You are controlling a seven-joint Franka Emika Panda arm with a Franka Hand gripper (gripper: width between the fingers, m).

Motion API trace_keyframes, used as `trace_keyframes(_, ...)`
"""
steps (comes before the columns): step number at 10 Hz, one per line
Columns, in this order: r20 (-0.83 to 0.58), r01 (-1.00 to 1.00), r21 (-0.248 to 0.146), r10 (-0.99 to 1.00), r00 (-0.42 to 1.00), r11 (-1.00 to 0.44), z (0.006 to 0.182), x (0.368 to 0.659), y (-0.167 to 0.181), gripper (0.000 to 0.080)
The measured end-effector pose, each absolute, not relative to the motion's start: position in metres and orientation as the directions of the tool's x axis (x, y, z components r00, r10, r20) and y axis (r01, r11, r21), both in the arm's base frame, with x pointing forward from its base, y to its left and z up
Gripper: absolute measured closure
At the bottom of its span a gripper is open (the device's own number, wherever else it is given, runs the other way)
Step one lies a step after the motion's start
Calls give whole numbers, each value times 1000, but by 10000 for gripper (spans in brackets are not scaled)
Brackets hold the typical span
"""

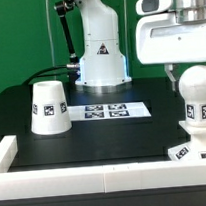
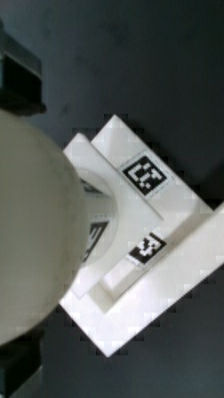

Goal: Assemble lamp

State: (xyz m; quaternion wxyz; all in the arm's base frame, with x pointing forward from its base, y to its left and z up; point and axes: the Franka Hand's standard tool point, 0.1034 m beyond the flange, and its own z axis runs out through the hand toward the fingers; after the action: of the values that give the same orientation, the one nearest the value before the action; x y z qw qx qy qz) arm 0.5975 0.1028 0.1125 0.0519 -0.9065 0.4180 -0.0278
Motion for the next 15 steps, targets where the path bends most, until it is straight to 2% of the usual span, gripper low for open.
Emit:
trace_keyframes(2,-34,-848,-128,-853,522,-514,113,597,105,222)
trace_keyframes(6,-96,-954,-122,-953,287,-275,113,597,111,222)
trace_keyframes(8,-105,-965,-120,-964,244,-232,113,597,113,220)
trace_keyframes(9,-106,-964,-120,-963,248,-235,113,597,113,130)
trace_keyframes(11,-98,-950,-122,-949,300,-287,113,597,114,109)
trace_keyframes(13,-83,-894,-118,-893,442,-432,112,595,116,101)
trace_keyframes(15,-56,-774,-130,-775,629,-619,109,594,116,101)
